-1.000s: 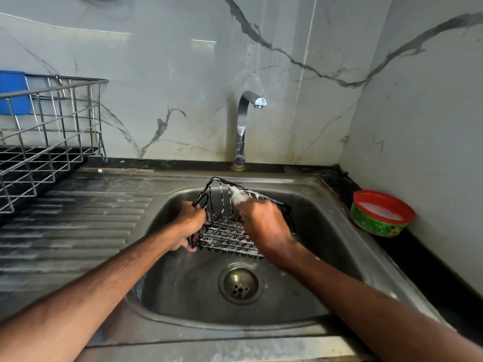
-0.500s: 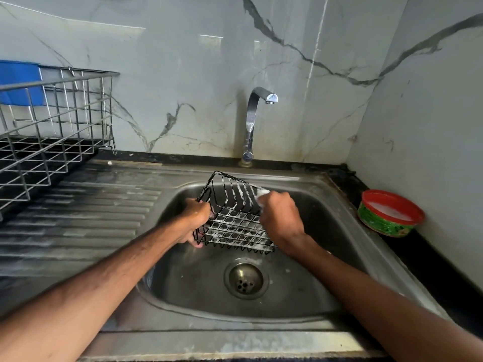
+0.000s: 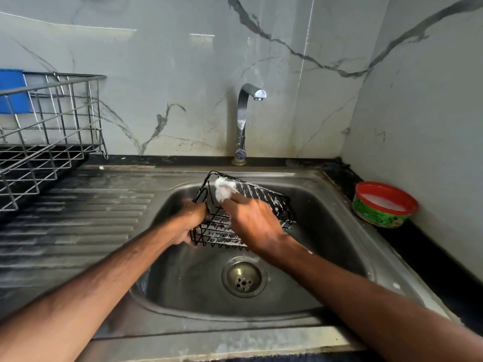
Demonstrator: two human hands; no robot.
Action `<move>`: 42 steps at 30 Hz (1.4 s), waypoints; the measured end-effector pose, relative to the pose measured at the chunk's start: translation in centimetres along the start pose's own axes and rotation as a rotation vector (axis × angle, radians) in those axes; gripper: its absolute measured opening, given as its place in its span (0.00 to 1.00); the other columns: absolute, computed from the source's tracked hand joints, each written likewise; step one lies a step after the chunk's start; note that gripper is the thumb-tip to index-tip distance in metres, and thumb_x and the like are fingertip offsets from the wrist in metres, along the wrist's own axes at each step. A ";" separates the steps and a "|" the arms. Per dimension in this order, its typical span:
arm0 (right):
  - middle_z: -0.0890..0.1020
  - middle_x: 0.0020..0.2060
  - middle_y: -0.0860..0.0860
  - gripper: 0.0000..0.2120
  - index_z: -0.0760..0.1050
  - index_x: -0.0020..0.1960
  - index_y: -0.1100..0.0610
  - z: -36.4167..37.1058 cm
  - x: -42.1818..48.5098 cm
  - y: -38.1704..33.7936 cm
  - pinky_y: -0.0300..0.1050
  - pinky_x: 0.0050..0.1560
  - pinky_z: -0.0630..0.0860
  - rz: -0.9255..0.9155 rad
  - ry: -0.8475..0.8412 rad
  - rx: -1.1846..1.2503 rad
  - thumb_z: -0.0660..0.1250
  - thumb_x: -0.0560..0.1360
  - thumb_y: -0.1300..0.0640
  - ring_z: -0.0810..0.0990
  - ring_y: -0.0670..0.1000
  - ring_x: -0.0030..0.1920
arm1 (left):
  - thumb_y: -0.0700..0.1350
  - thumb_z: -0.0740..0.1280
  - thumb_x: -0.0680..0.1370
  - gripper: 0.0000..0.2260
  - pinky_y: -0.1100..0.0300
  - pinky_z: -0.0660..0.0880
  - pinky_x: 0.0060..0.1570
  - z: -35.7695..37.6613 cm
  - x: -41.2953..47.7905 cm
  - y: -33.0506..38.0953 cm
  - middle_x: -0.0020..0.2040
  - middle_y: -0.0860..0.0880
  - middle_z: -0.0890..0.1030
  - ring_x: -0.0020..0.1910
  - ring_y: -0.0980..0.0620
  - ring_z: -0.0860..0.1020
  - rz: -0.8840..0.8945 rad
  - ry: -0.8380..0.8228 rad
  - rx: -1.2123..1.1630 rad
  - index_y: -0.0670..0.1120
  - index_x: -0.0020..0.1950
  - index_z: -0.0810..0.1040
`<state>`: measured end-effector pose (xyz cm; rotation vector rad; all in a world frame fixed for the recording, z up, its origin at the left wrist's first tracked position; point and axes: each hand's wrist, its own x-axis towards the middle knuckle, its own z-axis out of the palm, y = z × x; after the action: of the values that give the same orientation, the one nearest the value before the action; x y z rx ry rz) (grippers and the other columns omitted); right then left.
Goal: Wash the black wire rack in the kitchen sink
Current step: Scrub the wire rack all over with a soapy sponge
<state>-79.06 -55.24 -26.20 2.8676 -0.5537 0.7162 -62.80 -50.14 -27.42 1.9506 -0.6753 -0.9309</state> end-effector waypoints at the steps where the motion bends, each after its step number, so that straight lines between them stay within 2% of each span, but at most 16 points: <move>1: 0.81 0.55 0.61 0.25 0.71 0.69 0.60 0.1 -0.4 0.6 0.49 0.33 0.71 0.012 -0.017 -0.013 0.62 0.74 0.72 0.82 0.61 0.37 | 0.45 0.55 0.85 0.12 0.35 0.82 0.43 -0.1 0.0 0.0 0.54 0.37 0.81 0.52 0.35 0.82 -0.036 -0.006 -0.009 0.42 0.54 0.76; 3: 0.79 0.59 0.61 0.22 0.68 0.71 0.61 0.3 -1.2 2.1 0.50 0.37 0.70 0.062 -0.053 -0.075 0.60 0.77 0.70 0.83 0.62 0.43 | 0.42 0.52 0.86 0.12 0.31 0.80 0.50 -0.3 0.2 -0.1 0.58 0.36 0.75 0.55 0.34 0.78 -0.112 -0.007 -0.033 0.41 0.53 0.74; 5: 0.78 0.61 0.60 0.21 0.68 0.71 0.61 0.5 -1.6 3.2 0.50 0.40 0.67 0.122 -0.073 -0.130 0.59 0.79 0.68 0.83 0.63 0.48 | 0.42 0.53 0.85 0.11 0.31 0.78 0.53 -0.3 0.3 -0.1 0.62 0.35 0.71 0.56 0.33 0.75 -0.165 -0.021 -0.037 0.40 0.58 0.74; 9: 0.80 0.57 0.58 0.14 0.73 0.64 0.59 0.6 -1.6 4.9 0.50 0.45 0.70 0.320 -0.136 -0.146 0.58 0.80 0.65 0.81 0.61 0.55 | 0.42 0.56 0.85 0.16 0.34 0.80 0.49 -0.7 0.4 -0.1 0.73 0.35 0.65 0.54 0.32 0.75 -0.186 -0.030 -0.047 0.40 0.71 0.69; 14: 0.80 0.55 0.61 0.10 0.77 0.58 0.60 -0.3 -1.7 7.5 0.53 0.54 0.76 0.572 -0.213 -0.096 0.66 0.76 0.64 0.81 0.62 0.57 | 0.42 0.56 0.85 0.13 0.37 0.80 0.41 -1.0 0.2 0.0 0.71 0.33 0.69 0.53 0.33 0.78 -0.128 0.002 -0.015 0.39 0.67 0.72; 16: 0.80 0.45 0.59 0.07 0.77 0.48 0.57 -0.5 -1.3 7.2 0.51 0.46 0.76 0.556 -0.184 -0.042 0.65 0.74 0.67 0.81 0.62 0.51 | 0.42 0.55 0.85 0.11 0.39 0.81 0.39 -0.7 -0.1 0.1 0.70 0.33 0.70 0.50 0.34 0.78 -0.093 0.010 0.024 0.39 0.57 0.75; 18: 0.78 0.37 0.55 0.11 0.74 0.41 0.55 -0.5 -0.5 6.0 0.49 0.39 0.74 0.489 -0.126 0.023 0.61 0.74 0.70 0.81 0.60 0.42 | 0.40 0.56 0.85 0.10 0.39 0.83 0.37 -0.4 -0.3 0.1 0.67 0.36 0.73 0.46 0.36 0.79 -0.043 0.042 0.053 0.40 0.51 0.76; 20: 0.81 0.37 0.55 0.12 0.78 0.46 0.55 -0.3 0.5 4.1 0.50 0.37 0.78 0.376 -0.034 0.069 0.60 0.75 0.69 0.81 0.57 0.37 | 0.39 0.58 0.84 0.08 0.37 0.83 0.38 -0.2 -0.4 0.1 0.65 0.39 0.75 0.46 0.35 0.80 0.004 0.077 0.069 0.39 0.51 0.76; 22: 0.83 0.39 0.56 0.13 0.79 0.52 0.56 -0.5 1.3 1.9 0.47 0.34 0.75 0.255 0.047 0.090 0.60 0.77 0.68 0.78 0.54 0.34 | 0.38 0.58 0.83 0.07 0.34 0.82 0.37 0.0 -0.6 0.2 0.62 0.40 0.77 0.49 0.35 0.80 0.030 0.109 0.074 0.37 0.54 0.75; 26: 0.84 0.46 0.58 0.19 0.79 0.59 0.59 -1.2 1.5 0.5 0.47 0.36 0.76 0.098 0.124 0.126 0.61 0.74 0.72 0.82 0.59 0.39 | 0.37 0.60 0.83 0.06 0.33 0.82 0.39 0.2 -0.8 0.5 0.57 0.41 0.78 0.52 0.38 0.79 0.072 0.102 0.079 0.37 0.57 0.74; 29: 0.84 0.45 0.58 0.18 0.78 0.62 0.57 -0.9 1.0 2.5 0.47 0.42 0.79 0.226 0.050 0.125 0.61 0.77 0.69 0.82 0.58 0.41 | 0.38 0.56 0.85 0.12 0.32 0.81 0.49 0.2 -0.7 0.5 0.51 0.46 0.76 0.53 0.43 0.79 0.060 0.055 0.100 0.35 0.66 0.70; 31: 0.83 0.43 0.56 0.13 0.80 0.58 0.57 -0.5 0.2 4.4 0.46 0.44 0.79 0.342 -0.036 0.091 0.64 0.77 0.67 0.82 0.56 0.42 | 0.38 0.58 0.85 0.10 0.31 0.81 0.46 -0.1 -0.4 0.3 0.54 0.43 0.78 0.46 0.45 0.80 0.072 0.080 0.116 0.34 0.62 0.74; 33: 0.82 0.42 0.55 0.09 0.81 0.54 0.58 -0.2 -0.8 6.6 0.45 0.44 0.76 0.472 -0.128 0.066 0.68 0.76 0.66 0.82 0.55 0.43 | 0.37 0.63 0.82 0.08 0.33 0.82 0.38 -0.5 0.2 0.0 0.60 0.40 0.79 0.50 0.39 0.82 0.082 0.115 0.136 0.38 0.60 0.77; 36: 0.83 0.50 0.60 0.12 0.81 0.54 0.61 0.1 -2.0 9.5 0.50 0.52 0.79 0.643 -0.189 0.058 0.73 0.72 0.65 0.83 0.60 0.52 | 0.39 0.66 0.82 0.03 0.33 0.82 0.41 -1.0 0.5 -0.2 0.61 0.42 0.77 0.52 0.36 0.81 0.075 0.088 0.135 0.43 0.54 0.79; 40: 0.84 0.46 0.62 0.10 0.82 0.48 0.63 0.9 -2.1 10.7 0.51 0.49 0.82 0.749 -0.169 0.116 0.77 0.67 0.65 0.84 0.61 0.49 | 0.49 0.68 0.83 0.14 0.32 0.80 0.53 -1.5 0.0 0.4 0.58 0.43 0.81 0.48 0.42 0.83 0.007 -0.123 0.124 0.44 0.64 0.75; 42: 0.84 0.38 0.60 0.03 0.83 0.43 0.63 1.2 -1.8 11.2 0.48 0.44 0.82 0.800 -0.138 0.143 0.74 0.69 0.65 0.84 0.57 0.41 | 0.46 0.68 0.83 0.17 0.29 0.75 0.60 -2.4 0.4 0.6 0.63 0.41 0.80 0.45 0.43 0.85 -0.046 -0.262 0.048 0.43 0.70 0.71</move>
<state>-84.28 -65.32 -27.70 2.7756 -1.7788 0.6510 -60.64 -49.61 -26.16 1.9108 -0.8097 -1.2228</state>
